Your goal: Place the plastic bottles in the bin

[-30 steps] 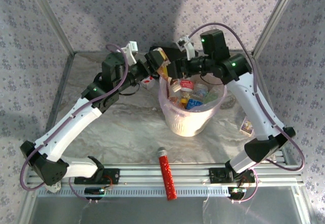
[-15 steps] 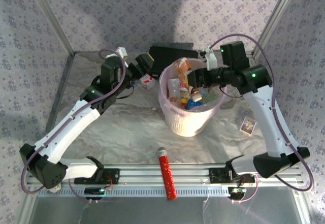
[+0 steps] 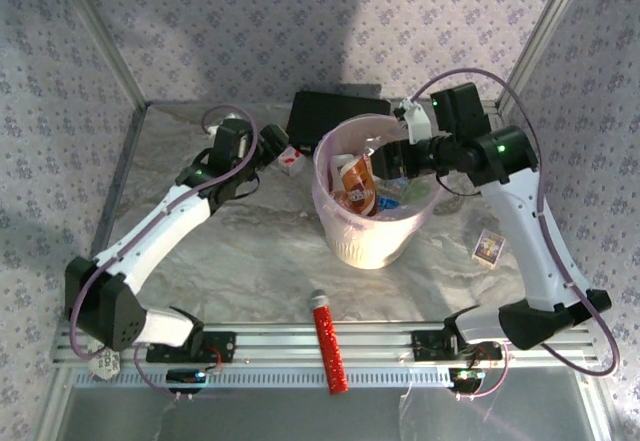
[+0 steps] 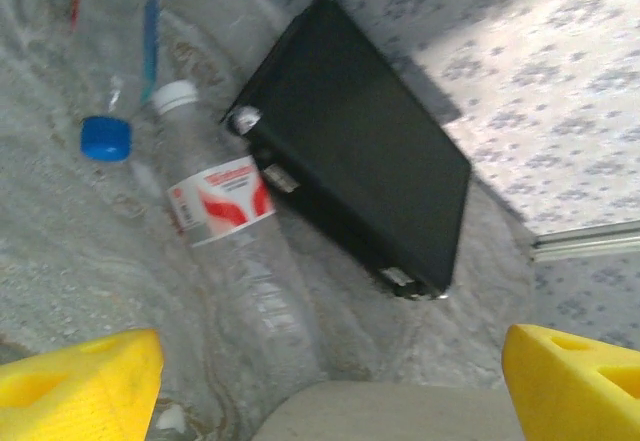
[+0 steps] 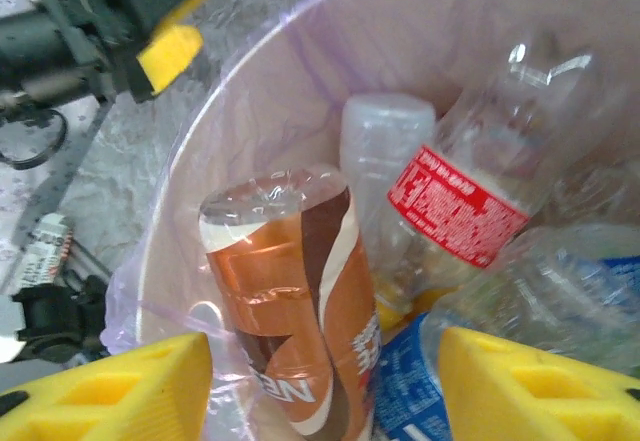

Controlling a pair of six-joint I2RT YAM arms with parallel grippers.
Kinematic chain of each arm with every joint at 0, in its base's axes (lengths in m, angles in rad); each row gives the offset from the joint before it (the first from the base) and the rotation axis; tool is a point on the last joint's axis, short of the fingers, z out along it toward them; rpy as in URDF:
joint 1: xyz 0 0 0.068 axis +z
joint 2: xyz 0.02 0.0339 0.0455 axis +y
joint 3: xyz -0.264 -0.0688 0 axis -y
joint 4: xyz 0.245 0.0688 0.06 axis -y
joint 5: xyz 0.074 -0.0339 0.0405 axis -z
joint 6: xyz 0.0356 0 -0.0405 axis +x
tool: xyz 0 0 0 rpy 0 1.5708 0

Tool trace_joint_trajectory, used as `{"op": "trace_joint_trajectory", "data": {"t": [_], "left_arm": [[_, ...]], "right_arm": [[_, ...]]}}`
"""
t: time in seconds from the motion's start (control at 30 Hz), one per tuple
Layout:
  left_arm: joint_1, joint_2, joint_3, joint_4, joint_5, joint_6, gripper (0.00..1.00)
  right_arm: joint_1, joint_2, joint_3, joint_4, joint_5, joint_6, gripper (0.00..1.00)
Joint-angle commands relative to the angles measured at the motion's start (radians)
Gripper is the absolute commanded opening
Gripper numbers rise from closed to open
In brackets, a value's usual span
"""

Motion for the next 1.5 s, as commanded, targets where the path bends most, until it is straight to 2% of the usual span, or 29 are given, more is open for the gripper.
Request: {"op": "trace_joint_trajectory", "data": {"t": [0.0, 0.13, 0.33, 0.57, 0.77, 0.97, 1.1, 1.13, 1.33, 1.47], "left_arm": [[0.004, 0.066, -0.008, 0.037, 0.022, -0.027, 0.87], [0.005, 0.146, 0.026, 0.029, 0.036, -0.020, 0.87], [0.009, 0.251, 0.049, 0.060, 0.058, -0.045, 0.87], [0.010, 0.348, 0.063, 0.126, 0.094, -0.134, 0.90], [0.004, 0.470, 0.112, 0.159, 0.146, -0.192, 0.92], [-0.020, 0.586, 0.216, 0.120, 0.126, -0.125, 0.93], [-0.024, 0.655, 0.256, 0.121, 0.150, -0.129, 0.93], [-0.026, 0.665, 0.260, 0.122, 0.151, -0.132, 0.92], [-0.036, 0.677, 0.263, 0.115, 0.142, -0.137, 0.69], [-0.037, 0.664, 0.263, 0.100, 0.138, -0.127, 0.60]], "right_arm": [[0.009, 0.048, 0.024, -0.017, 0.030, -0.021, 0.51], [0.062, 0.089, -0.016, 0.035, 0.011, -0.005, 0.44], [0.105, 0.103, -0.110, 0.102, 0.013, 0.016, 0.40], [0.055, 0.005, -0.061, 0.090, 0.018, 0.030, 0.44], [-0.023, -0.093, -0.102, 0.099, 0.029, 0.043, 0.47], [-0.065, -0.125, -0.132, 0.072, 0.004, 0.043, 0.48], [-0.066, -0.134, -0.143, 0.058, 0.004, 0.035, 0.50], [-0.066, -0.135, -0.144, 0.055, 0.007, 0.033, 0.50], [-0.075, -0.140, -0.143, 0.056, 0.018, 0.030, 0.52], [-0.082, -0.140, -0.147, 0.062, 0.021, 0.031, 0.53]]}}
